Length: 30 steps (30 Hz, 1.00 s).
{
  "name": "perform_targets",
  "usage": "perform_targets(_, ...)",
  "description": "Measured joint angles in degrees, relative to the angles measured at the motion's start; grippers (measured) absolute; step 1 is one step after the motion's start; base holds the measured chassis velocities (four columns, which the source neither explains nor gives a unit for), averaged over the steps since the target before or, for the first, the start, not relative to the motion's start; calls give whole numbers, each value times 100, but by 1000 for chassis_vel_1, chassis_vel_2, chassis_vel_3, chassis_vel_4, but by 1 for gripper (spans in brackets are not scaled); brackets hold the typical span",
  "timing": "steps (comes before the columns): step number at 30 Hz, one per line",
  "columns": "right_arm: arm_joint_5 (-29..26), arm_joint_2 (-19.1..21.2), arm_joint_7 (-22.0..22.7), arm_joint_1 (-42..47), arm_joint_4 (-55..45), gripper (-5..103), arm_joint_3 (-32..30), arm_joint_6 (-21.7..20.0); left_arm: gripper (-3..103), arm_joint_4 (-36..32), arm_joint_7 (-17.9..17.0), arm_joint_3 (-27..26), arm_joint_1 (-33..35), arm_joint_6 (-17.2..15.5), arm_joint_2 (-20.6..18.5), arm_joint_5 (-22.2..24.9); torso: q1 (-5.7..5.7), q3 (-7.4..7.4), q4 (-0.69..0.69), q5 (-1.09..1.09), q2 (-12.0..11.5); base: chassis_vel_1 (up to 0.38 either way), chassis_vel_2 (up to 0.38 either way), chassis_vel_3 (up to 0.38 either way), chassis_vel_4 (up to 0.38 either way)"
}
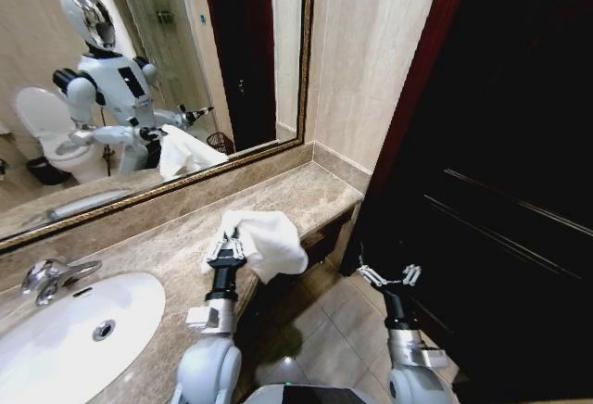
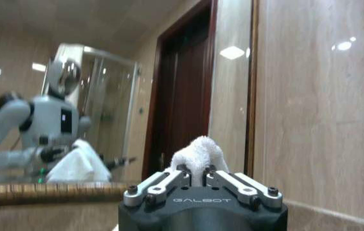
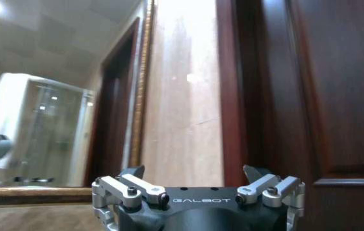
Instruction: Discard the used towel into the hamper.
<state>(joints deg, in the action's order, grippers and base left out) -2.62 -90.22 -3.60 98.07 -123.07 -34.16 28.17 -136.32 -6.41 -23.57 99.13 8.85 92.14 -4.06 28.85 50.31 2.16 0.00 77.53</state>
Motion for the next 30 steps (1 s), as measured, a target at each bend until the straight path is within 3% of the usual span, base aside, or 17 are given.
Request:
perform_targets(5, -427, 150, 38, -16, 38, 100, -247, -28, 8, -224, 61, -8, 213, 42, 0, -252, 0, 0, 0, 0, 0, 0, 0, 0, 0)
perform_targets(9, -894, 211, -399, 95, 66, 100, -505, -116, 8, -422, 143, 42, 469, 51, 0, -448, 0, 0, 1, 1, 0, 0, 0, 0, 0)
perform_targets(12, -1627, 206, -1256, 195, 177, 100, -1450, -564, 8, -657, 145, 127, 729, 50, -1, -523, 0, 0, -1, 0, 0, 0, 0, 0, 0)
perform_targets(15, -1954, 242, -1320, 313, 208, 100, -1779, -608, 8, -720, 189, 200, 824, 16, 0, -528, 0, 0, -1, 1, 0, 0, 0, 0, 0)
perform_targets(25, -1949, 83, -1151, 473, 131, 100, -1733, -336, 8, -525, 412, 358, 740, -132, -1, -720, 0, 0, 0, -1, 0, 0, 0, 0, 0)
perform_targets(30, -1841, 57, -1153, 492, 179, 100, -1642, -143, 8, -451, 446, 348, 708, -27, -1, -762, 0, 0, 1, 0, 0, 0, 0, 0, 0)
